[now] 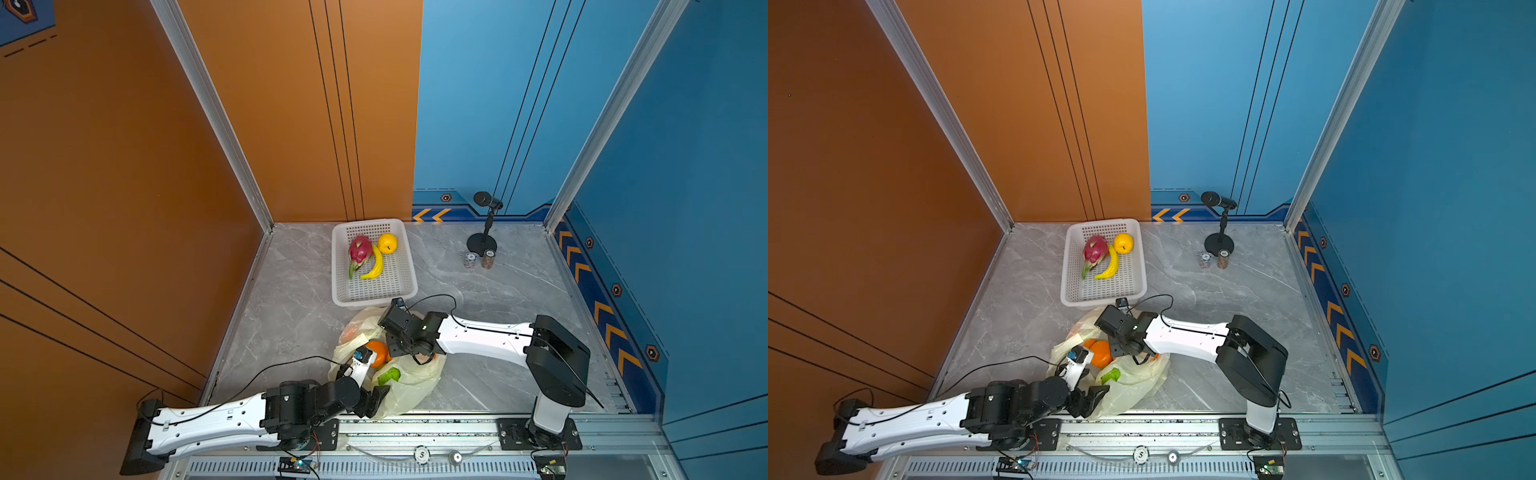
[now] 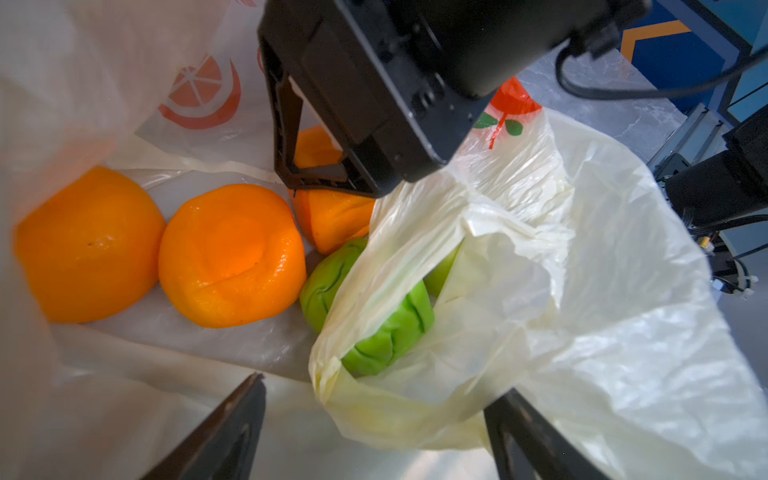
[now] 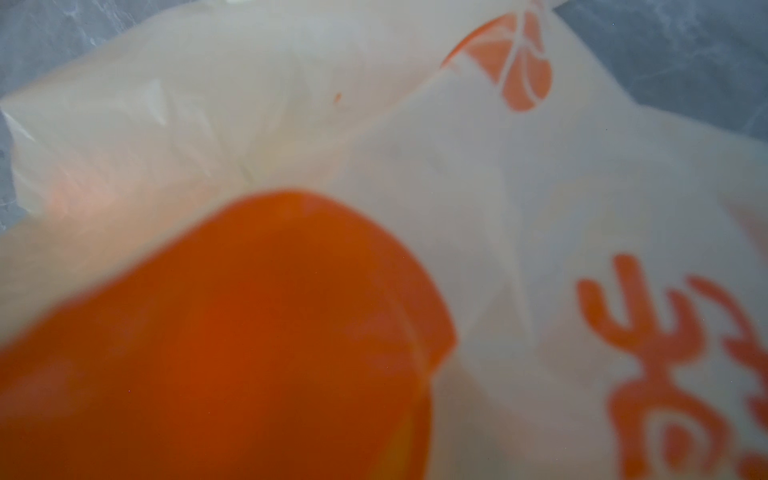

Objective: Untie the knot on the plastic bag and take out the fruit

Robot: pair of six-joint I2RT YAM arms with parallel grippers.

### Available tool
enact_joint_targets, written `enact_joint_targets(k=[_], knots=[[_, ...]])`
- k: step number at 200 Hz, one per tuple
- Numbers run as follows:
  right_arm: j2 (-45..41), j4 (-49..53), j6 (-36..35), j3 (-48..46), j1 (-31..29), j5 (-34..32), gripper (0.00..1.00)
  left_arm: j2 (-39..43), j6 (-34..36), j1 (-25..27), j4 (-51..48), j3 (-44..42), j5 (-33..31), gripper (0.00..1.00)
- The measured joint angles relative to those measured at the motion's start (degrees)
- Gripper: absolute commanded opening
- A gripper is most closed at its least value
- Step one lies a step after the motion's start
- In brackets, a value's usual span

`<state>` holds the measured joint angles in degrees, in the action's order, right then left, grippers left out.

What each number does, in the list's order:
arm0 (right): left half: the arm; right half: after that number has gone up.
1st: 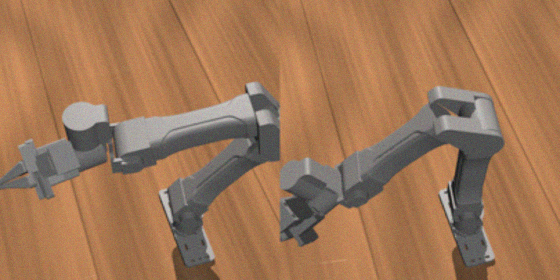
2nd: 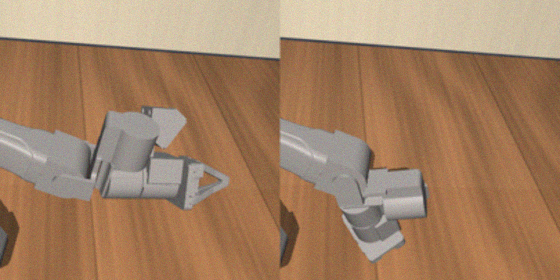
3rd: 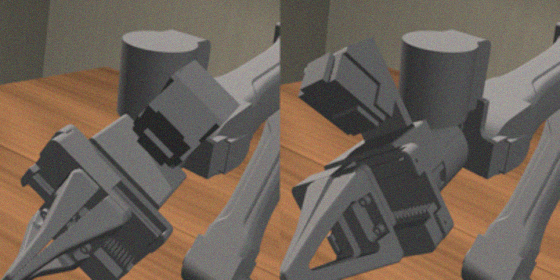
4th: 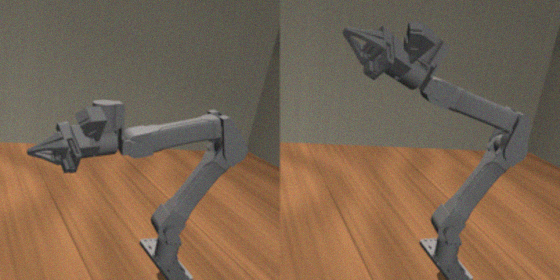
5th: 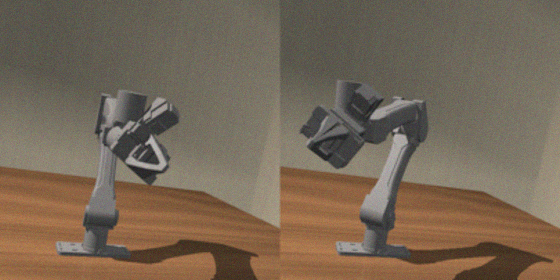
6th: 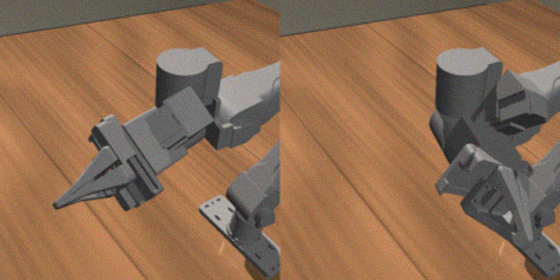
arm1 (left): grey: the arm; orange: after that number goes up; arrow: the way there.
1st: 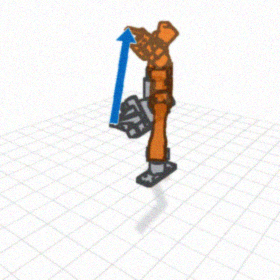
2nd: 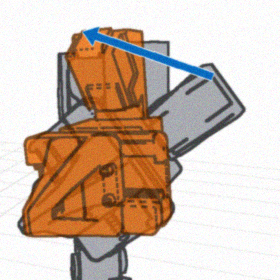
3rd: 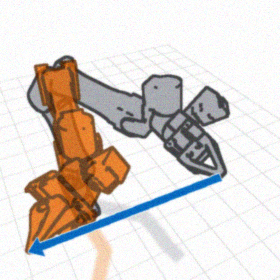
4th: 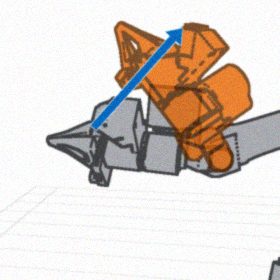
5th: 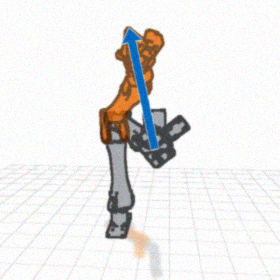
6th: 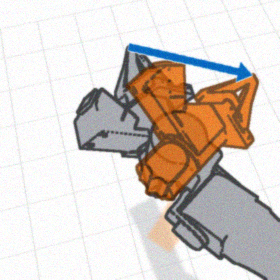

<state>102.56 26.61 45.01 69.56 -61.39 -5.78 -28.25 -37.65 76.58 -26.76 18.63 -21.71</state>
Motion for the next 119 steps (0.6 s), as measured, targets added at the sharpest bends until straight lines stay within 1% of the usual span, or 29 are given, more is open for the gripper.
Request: enact_joint_targets(k=[5,7,11,37,93,119], knots=[[-0.3,-0.2,0.0,-0.3,0.1,0.0,0.4,0.2,0.4,-0.2,-0.5,0.3,0.0,0.85],[-0.5,-0.2,0.0,-0.5,0.2,0.0,0.4,0.4,0.5,-0.4,-0.7,0.4,0.0,0.89],[-0.8,-0.4,0.0,-0.8,0.3,0.0,0.4,0.5,0.8,-0.6,-1.2,0.6,0.0,0.9],[-3.5,-1.8,0.0,-2.5,1.5,0.2,0.4,1.9,3.1,-2.4,-3.1,2.0,0.0,0.92],[-7.3,-4.9,-0.2,-4.5,3.3,1.1,0.39,2.7,6.9,-8.3,-7.6,5.4,0.7,0.93],[-8.2,-5.9,-0.2,-5.0,3.6,1.4,0.39,1.4,8.2,-12.6,-9.2,8.1,1.6,0.92]])
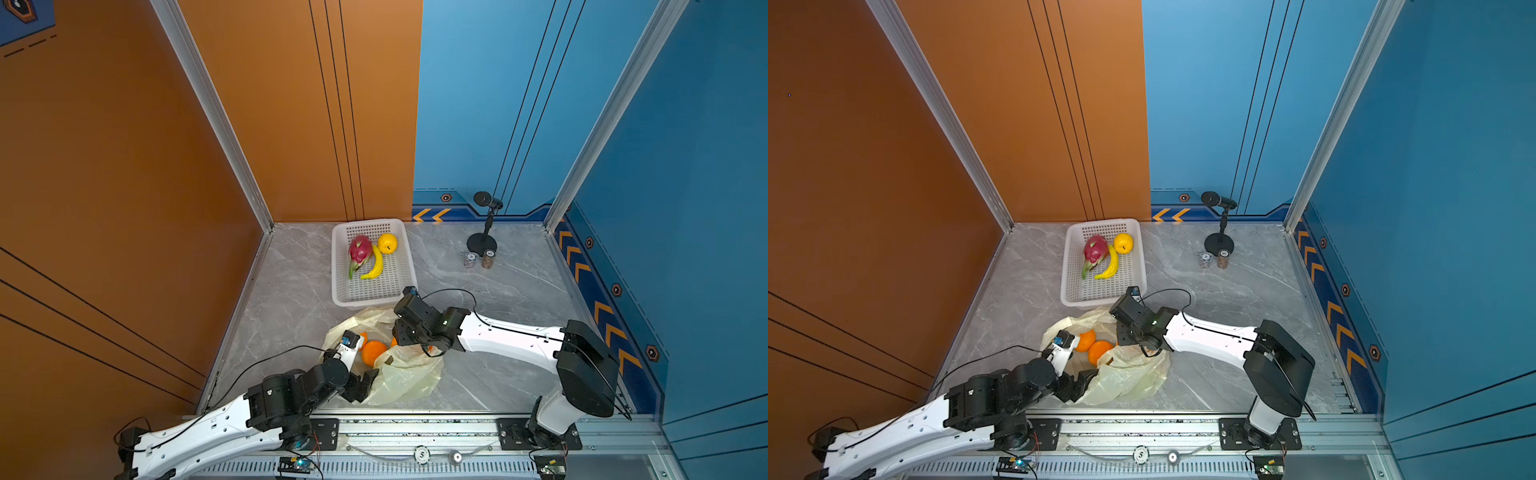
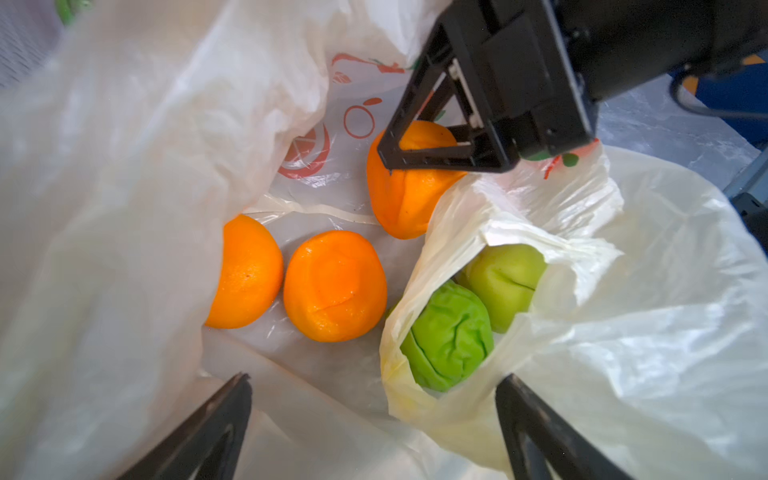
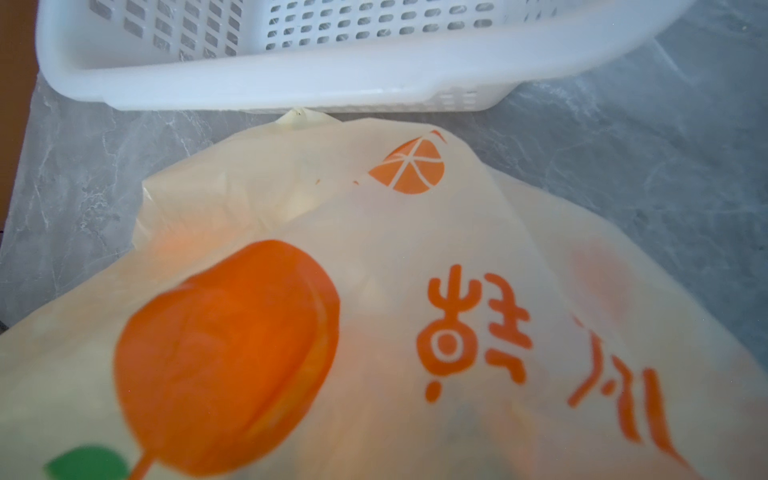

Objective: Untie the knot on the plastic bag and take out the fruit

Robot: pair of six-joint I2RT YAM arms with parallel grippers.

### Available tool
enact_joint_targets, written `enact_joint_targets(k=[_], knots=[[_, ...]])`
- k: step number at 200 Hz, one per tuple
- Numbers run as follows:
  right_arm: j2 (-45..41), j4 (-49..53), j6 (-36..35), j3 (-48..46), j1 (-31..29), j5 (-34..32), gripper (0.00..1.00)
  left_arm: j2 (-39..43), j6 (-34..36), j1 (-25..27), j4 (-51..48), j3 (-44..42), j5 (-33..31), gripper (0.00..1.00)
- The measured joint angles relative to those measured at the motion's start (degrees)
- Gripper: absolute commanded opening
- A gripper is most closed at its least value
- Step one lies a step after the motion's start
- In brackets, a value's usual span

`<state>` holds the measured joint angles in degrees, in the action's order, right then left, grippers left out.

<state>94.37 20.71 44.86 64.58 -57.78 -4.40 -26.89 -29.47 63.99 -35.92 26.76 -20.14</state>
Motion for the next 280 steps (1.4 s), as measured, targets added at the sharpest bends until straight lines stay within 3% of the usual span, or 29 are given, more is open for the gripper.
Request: enact_joint_targets(k=[97,193,234,280], knots=[[-6.3,-2.8,0.0,-1.4,2.7,1.9,0.4,-9.8,1.6,-10.6,0.6,11.9,7.6,0.87],[-23.2,-8.3,4.6,-5.9,6.8,5.0,0.41,-15.7,5.6,-15.0,17.2,14.3,21.8,0.87],[-28.7,-12.3,6.5,-8.3,8.8,8.1,0.42,-20.5,7.5,-16.3,24.8,16.5,27.9,0.95],[-33.3,-17.8,8.5,-12.4,10.2,13.0,0.42,-25.5,9.6,-17.2,29.2,19.6,30.5,1.0]])
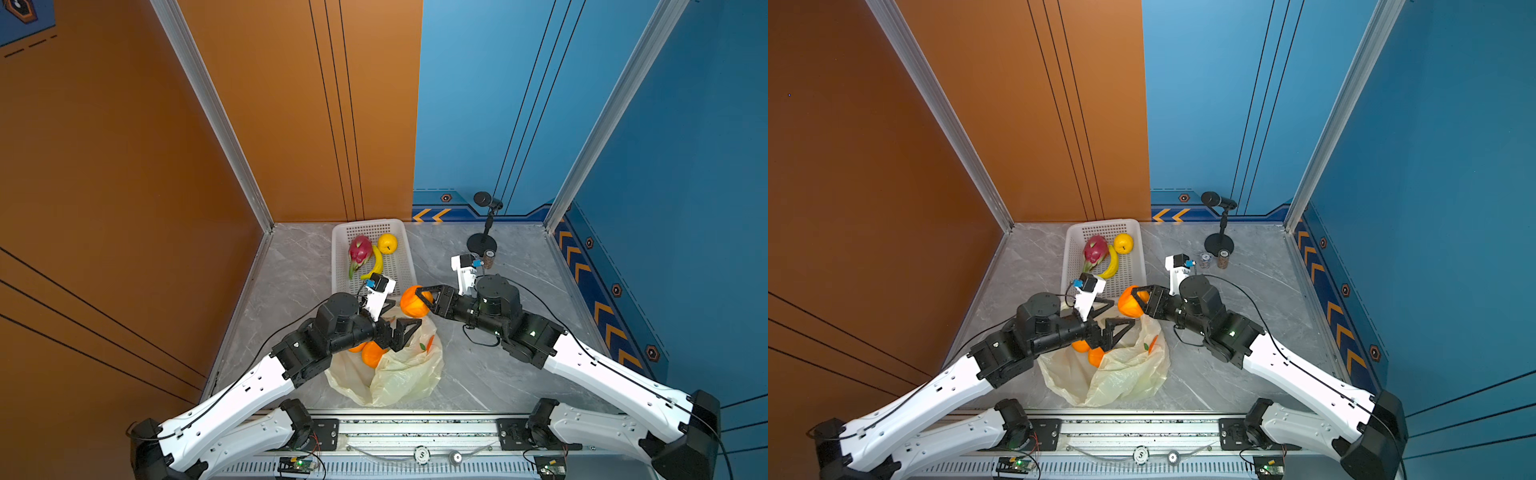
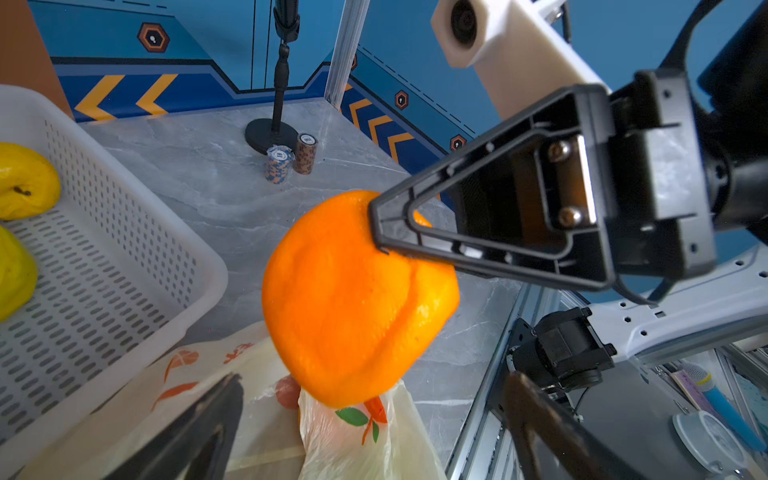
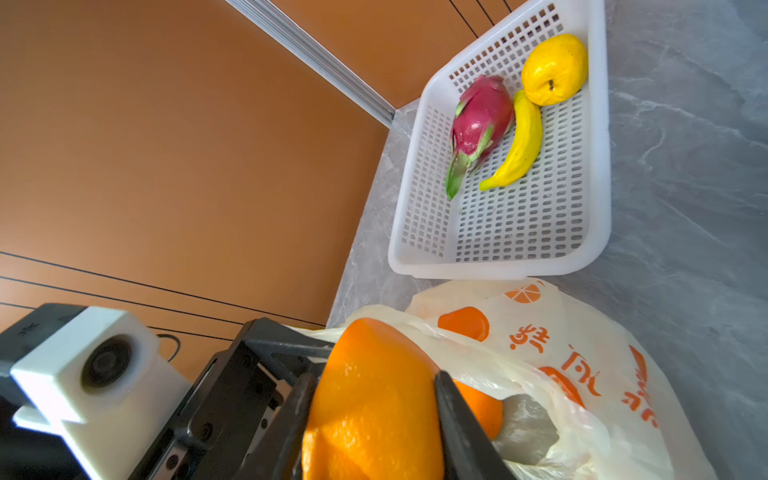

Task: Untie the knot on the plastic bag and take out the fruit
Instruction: 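Lift the orange with the right gripper and pass it to the left gripper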

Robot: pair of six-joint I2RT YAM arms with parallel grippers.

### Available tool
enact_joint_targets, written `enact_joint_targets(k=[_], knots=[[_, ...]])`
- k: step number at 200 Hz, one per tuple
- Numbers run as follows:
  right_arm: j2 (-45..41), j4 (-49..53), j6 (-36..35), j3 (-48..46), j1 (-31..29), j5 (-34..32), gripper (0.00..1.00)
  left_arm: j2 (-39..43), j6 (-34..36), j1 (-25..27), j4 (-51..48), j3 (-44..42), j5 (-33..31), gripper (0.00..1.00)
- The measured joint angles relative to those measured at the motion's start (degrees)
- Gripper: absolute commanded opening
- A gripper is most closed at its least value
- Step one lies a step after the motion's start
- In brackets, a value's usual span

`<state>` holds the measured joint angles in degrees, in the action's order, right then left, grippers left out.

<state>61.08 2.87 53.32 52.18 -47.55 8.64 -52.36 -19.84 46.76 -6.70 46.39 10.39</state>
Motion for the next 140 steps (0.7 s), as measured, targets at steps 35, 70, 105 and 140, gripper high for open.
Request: enact_joint_targets(k=[35,70,105,140], knots=[[-1.3,-1.8,0.8,-1.7,0.0,2.8,0.42,-4.4,0.9,-0.8,3.3,1.8,1.0,0.91],[-1.9,-2.1,1.0,-2.0,0.3,3.1,0.43,-7.0,1.7,-0.9,4.9,3.2,3.4,0.72],[-2.3,-2.1,1.0,-2.2,0.7,2.7,0.51,-8.2,2.5,-1.1,5.0,4.0,4.2,0.64],[-3.2,-2.0,0.5,-2.2,0.7,2.3,0.75,-9.0,3.6,-1.3,4.5,5.8,3.7,0.63]])
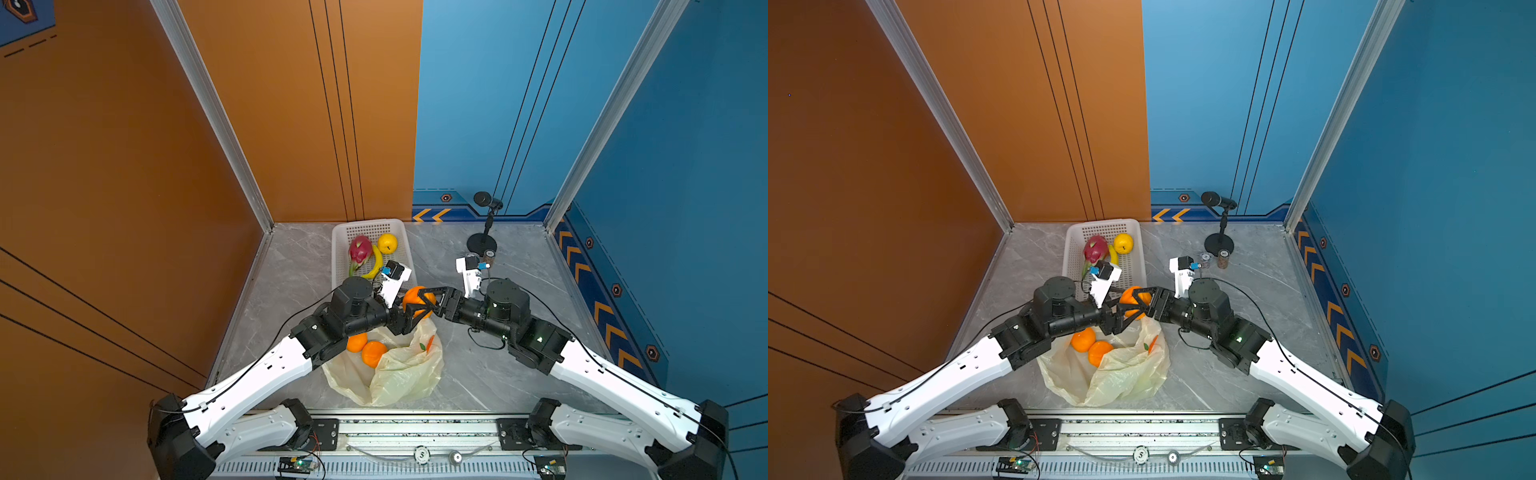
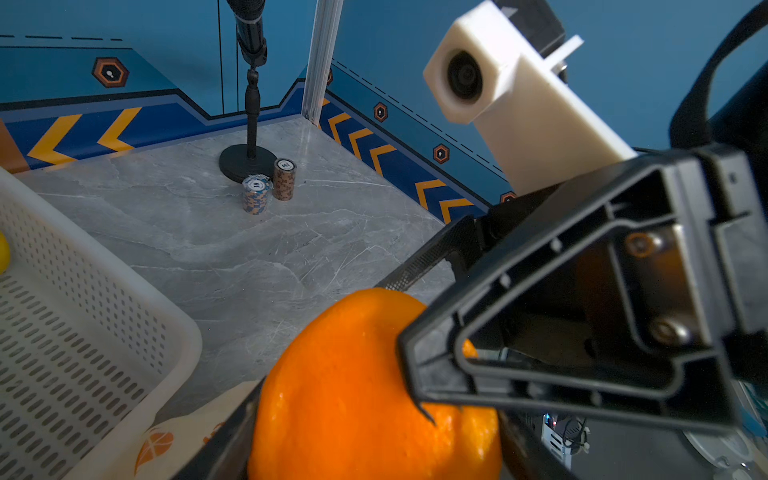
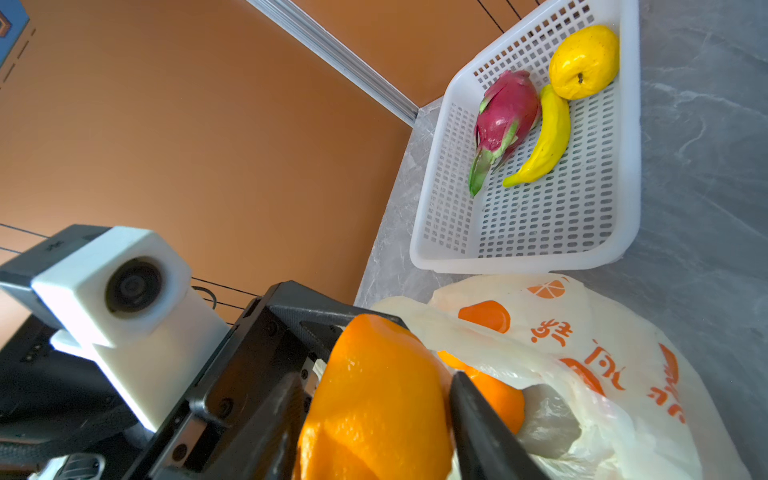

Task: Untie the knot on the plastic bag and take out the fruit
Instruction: 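Lift the orange with the right gripper and pass it to the left gripper, then lower the orange into the white basket with the left gripper while the right draws back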

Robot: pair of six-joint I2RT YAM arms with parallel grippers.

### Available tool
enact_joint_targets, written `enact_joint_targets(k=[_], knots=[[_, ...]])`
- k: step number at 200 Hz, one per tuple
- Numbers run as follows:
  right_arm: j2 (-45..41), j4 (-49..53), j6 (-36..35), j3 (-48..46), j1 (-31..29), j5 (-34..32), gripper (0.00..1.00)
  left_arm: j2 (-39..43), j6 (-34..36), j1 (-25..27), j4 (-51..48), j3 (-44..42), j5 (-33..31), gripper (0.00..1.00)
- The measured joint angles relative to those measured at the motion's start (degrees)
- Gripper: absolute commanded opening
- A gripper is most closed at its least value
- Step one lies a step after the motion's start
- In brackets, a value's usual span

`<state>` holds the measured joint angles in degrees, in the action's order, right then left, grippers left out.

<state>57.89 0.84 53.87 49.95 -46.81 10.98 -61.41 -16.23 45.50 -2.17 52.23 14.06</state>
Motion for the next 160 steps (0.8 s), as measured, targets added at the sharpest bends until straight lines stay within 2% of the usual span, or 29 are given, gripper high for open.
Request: enact_joint_targets(k=[20,55,122,160], knots=[[-1.2,0.1,-1.0,0.0,0.3,-0.7,0.85,-1.3,0.9,-0.8,-1.0,2.4,-1.0,0.63],[-3.8,1.2,-3.0,0.0,1.8,-1.7,0.94,-5.1,1.9,-4.5,-3.2,8.3,-3.2,0.63],[-5.1,1.7,-6.4,0.0,6.0,-1.7,1.0,-16.6,4.8,-14.0,-11.5,21.1,-5.1,0.62],[-3.2,2.3,-8.2,0.0,8.4,-0.7,1.0,-24.1,6.4,-18.7,-14.5,25.6,-5.2,0.61]])
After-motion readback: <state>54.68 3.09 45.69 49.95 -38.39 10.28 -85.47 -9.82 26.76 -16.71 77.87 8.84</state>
